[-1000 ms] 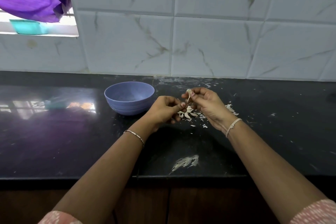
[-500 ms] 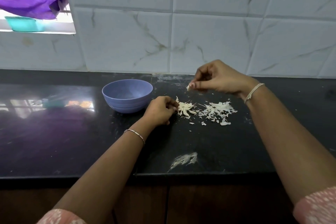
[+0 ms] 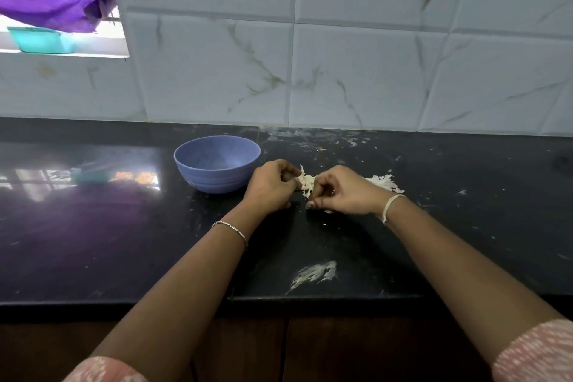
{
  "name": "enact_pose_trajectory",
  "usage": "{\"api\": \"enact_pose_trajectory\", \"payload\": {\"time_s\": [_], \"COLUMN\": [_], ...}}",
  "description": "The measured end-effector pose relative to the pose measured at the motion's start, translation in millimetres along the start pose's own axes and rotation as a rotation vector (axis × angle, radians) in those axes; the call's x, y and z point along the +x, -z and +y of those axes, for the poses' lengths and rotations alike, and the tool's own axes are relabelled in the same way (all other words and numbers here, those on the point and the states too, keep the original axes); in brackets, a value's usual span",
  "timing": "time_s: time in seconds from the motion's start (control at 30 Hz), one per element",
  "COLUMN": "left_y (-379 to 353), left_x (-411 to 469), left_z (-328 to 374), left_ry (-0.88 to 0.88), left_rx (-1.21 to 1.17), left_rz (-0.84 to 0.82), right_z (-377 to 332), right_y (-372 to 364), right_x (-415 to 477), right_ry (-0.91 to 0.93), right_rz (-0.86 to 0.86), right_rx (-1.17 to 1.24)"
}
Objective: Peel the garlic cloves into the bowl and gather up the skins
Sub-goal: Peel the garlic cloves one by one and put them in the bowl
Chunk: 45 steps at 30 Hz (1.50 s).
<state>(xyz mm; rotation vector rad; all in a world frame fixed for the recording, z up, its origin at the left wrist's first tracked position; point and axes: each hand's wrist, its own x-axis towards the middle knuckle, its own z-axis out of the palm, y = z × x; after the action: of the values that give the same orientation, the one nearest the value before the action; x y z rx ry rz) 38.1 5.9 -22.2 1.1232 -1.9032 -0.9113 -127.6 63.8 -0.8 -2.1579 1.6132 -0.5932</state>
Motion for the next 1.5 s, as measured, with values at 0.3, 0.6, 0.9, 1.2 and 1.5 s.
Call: {"api": "enact_pose_trajectory", "payload": {"time_s": [0.3, 0.6, 0.9, 1.2, 1.5], "left_y": [-2, -7, -14, -4, -4], "left_x": [-1, -5, -1, 6, 8], "left_z": [0, 7, 15, 1, -3], "left_ry": [-0.043, -0.334, -0.303, -0.217, -0.218], "left_rx": [0.049, 0.111, -0.039, 0.291, 0.252], "left_rz": [0.0, 0.063, 0.076, -0.169, -0.006], "right_z": [1, 11, 14, 13, -5], "right_y": [3, 7, 11, 22, 47], "right_x": [2, -1, -5, -5, -5], "right_ry": [-0.019, -0.138, -0.222, -0.187, -0.167], "right_rz": [-0.03, 0.331, 0.296, 0.093, -0.055], "right_rx": [-0.027, 0.49, 0.918, 0.467, 0.475]}}
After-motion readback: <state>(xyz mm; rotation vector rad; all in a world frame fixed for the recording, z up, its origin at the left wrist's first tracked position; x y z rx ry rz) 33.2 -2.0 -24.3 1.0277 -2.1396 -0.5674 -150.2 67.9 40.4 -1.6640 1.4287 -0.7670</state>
